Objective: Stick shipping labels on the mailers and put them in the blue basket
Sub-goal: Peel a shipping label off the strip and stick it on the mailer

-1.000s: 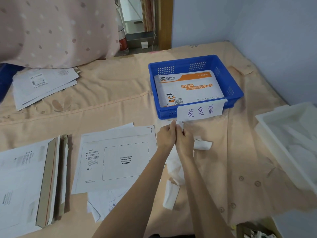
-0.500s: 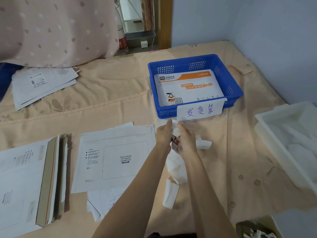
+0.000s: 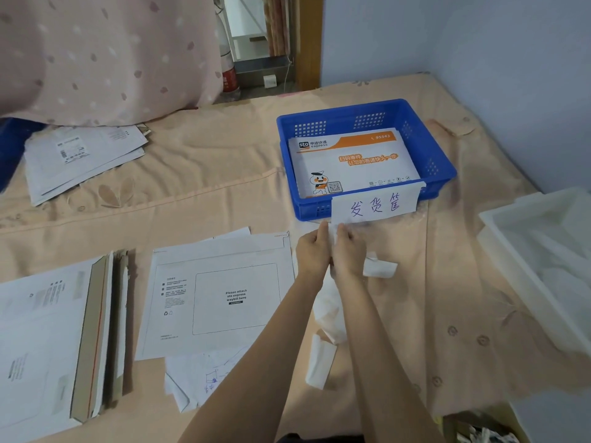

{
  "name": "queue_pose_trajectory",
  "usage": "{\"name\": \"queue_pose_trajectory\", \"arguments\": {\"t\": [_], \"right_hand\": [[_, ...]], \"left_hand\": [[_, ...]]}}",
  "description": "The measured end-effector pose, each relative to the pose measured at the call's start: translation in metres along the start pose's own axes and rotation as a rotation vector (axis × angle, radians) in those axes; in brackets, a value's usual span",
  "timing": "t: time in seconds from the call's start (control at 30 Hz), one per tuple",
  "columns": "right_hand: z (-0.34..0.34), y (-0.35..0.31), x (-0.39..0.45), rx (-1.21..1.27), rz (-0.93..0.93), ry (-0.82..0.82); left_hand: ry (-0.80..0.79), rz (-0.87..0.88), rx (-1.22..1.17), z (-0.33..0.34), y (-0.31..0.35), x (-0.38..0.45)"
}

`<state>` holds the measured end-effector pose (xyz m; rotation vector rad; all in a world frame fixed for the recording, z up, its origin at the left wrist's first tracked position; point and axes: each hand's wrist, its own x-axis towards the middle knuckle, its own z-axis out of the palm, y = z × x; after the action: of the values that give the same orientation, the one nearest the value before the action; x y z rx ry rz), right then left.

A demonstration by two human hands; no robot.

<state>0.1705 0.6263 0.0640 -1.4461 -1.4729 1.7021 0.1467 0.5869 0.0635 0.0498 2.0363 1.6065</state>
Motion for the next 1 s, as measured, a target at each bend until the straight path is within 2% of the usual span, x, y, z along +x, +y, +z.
{"name": "queue_pose_trajectory", "arguments": {"t": [0.1,0.2,0.6,0.73,0.87,1.0], "right_hand": [[-0.001,0.003,0.001,0.243,0.197,-0.026],[-0.003,0.008,0.005,0.333,0.301,-0.097],[-0.015,0.005,0.007,0.434,0.479,-0.123],[-0.016,0.006,0.004,0.578,0.495,-0.14],[-0.016,0.006,0.001,0.684,0.498,-0.14],[-0.015,0.007,-0.001,0.776,0.529,-0.139]], "left_hand": [[-0.035,-0.142,-0.134,0.001,0.0,-0.001],[-0.048,-0.181,-0.179,0.001,-0.003,0.0],[-0.057,-0.336,-0.374,-0.007,0.006,-0.005],[-0.037,-0.382,-0.501,-0.008,0.006,-0.008],[-0.001,-0.457,-0.687,-0.009,0.01,-0.011],[0.045,-0.516,-1.004,-0.009,0.012,-0.009]]}}
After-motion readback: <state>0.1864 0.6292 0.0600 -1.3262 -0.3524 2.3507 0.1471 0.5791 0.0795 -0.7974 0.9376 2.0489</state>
